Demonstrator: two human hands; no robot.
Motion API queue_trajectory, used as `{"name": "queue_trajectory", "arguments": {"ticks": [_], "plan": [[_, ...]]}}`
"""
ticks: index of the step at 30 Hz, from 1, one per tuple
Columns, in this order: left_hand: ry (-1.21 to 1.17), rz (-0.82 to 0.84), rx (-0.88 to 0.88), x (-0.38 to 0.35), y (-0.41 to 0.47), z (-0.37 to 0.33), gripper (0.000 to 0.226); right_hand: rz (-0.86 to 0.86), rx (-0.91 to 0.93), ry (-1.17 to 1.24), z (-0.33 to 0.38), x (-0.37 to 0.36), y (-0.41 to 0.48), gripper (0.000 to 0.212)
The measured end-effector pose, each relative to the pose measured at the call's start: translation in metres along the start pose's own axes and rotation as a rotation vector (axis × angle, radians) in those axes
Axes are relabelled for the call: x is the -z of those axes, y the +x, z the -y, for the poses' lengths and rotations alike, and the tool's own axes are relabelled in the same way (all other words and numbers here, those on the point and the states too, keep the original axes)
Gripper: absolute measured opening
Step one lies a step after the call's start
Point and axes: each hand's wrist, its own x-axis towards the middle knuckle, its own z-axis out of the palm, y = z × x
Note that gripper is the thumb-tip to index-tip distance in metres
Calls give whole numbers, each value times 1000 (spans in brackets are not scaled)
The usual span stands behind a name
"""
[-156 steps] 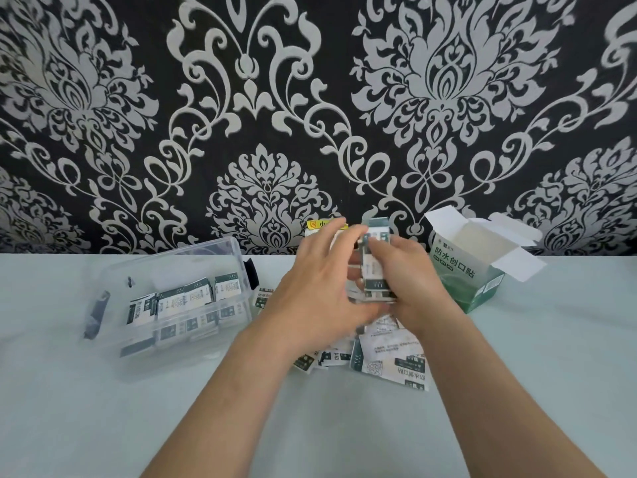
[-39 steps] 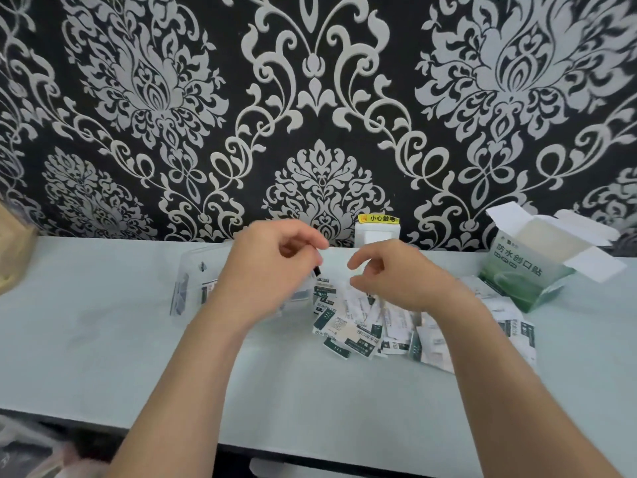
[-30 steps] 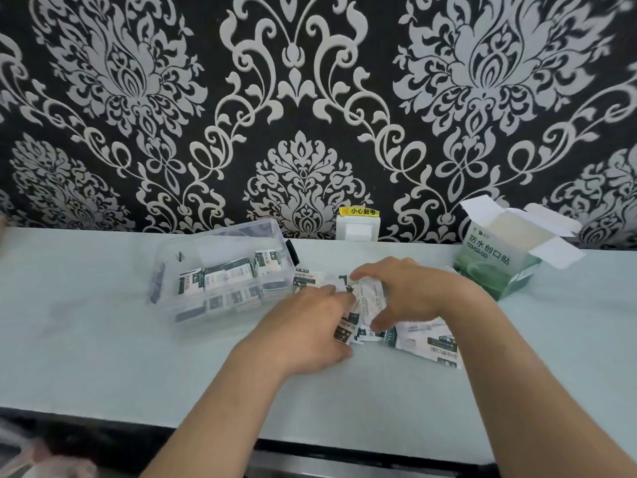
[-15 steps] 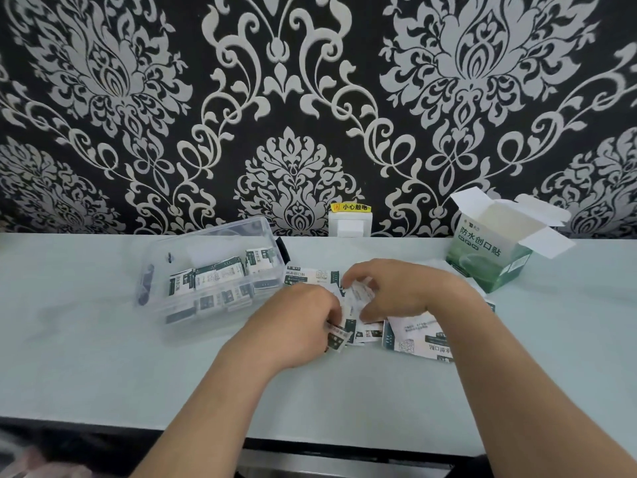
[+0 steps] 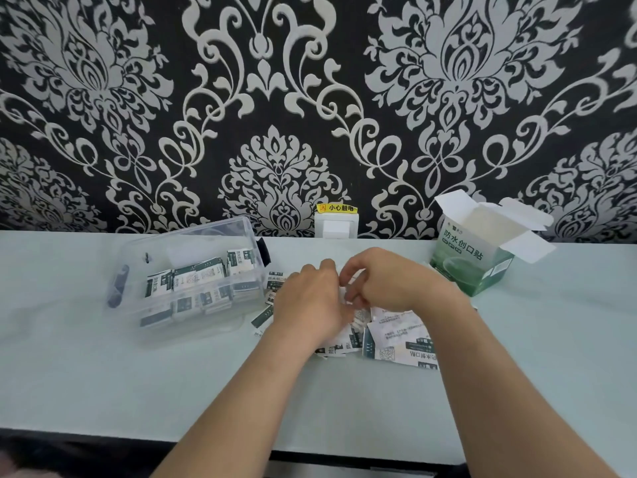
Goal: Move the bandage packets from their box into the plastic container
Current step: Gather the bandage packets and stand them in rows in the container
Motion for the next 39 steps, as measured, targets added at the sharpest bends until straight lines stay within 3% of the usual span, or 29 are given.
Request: {"name": "queue_trajectory", "arguments": {"ticks": [5, 11, 14, 18, 22, 25, 28, 31, 35, 37, 39], "plan": [[-200, -3, 51, 3, 3, -1, 57, -2, 17, 84, -3, 2, -2, 33], [-440, -199, 84, 17, -5, 7, 56, -142, -7, 271, -5, 11, -5, 26], [-757, -279, 70, 25, -8, 8, 55, -209, -34, 522, -4, 12, -6, 21], [-1205, -287, 85, 32, -10, 4, 36, -37, -53, 786, 2, 13, -13, 23], [-1402, -320, -61, 38, -13, 6, 22, 84, -142, 916, 3, 11, -12, 51], [-1357, -266, -191, 41, -13, 7, 32, 181, -72, 1104, 7, 9, -12, 60], [-1134, -220, -251, 36, -11, 9, 45, 178, 49, 1356, 18, 8, -14, 42], [-899, -270, -212, 32, -8, 8, 65, 57, 36, 1393, 21, 3, -12, 26], [-967, -172, -248, 34, -8, 3, 67, -190, -32, 1601, 8, 13, -12, 20], [-875, -121, -227, 33, -3, 4, 59, -306, -47, 1644, -4, 21, -14, 20], [-576, -58, -212, 26, 4, 2, 44, -371, -90, 1595, -14, 26, -15, 18]]}}
